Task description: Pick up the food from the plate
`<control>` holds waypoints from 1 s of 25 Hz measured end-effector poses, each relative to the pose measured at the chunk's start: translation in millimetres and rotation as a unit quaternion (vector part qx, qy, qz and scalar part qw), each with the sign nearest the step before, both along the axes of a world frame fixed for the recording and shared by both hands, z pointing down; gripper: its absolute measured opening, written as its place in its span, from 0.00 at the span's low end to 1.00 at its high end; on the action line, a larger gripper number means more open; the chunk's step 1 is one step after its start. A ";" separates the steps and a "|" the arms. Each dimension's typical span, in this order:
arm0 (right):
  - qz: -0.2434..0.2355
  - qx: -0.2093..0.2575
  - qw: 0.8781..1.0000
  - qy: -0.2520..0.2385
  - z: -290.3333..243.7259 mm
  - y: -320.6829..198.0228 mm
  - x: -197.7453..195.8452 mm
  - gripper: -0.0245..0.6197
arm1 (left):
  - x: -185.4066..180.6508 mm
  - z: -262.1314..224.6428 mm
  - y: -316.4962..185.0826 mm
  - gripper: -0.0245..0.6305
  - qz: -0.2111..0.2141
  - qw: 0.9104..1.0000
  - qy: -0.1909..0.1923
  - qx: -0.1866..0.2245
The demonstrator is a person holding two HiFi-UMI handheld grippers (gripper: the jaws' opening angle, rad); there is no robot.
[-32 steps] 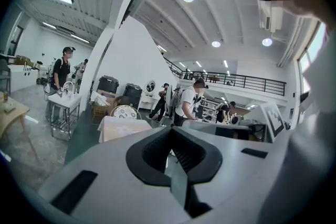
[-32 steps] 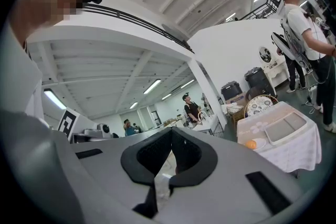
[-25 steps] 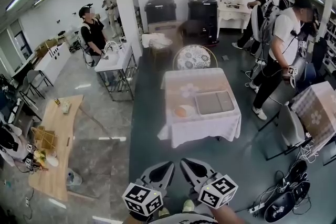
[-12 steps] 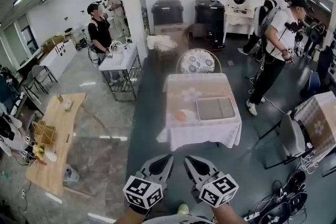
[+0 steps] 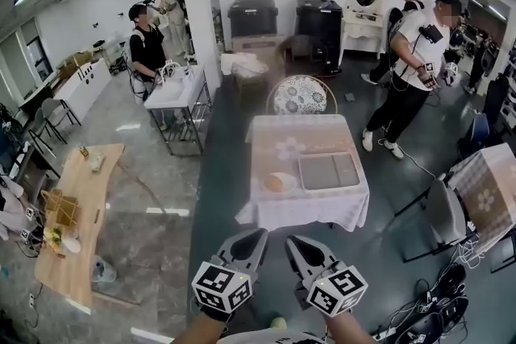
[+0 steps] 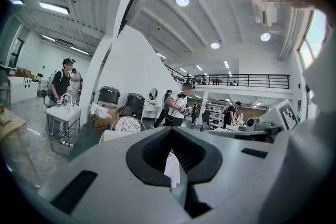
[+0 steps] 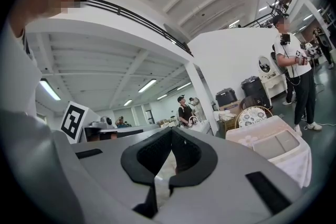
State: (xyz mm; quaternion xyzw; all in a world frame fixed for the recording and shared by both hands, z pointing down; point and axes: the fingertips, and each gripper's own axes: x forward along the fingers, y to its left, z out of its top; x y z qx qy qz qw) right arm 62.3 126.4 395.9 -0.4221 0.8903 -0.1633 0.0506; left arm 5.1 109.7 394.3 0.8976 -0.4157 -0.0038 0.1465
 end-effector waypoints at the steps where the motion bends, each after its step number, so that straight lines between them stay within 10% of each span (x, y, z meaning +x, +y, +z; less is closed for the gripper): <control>1: 0.003 -0.001 1.000 0.001 1.4 -5.4 -0.5 0.06 | -0.2 1.4 -5.2 0.04 0.003 1.000 0.000 0.000; 25: 0.116 -0.052 0.992 0.012 37.6 -200.1 -36.6 0.06 | -41.9 65.0 -200.5 0.04 0.116 0.991 -0.062 -0.002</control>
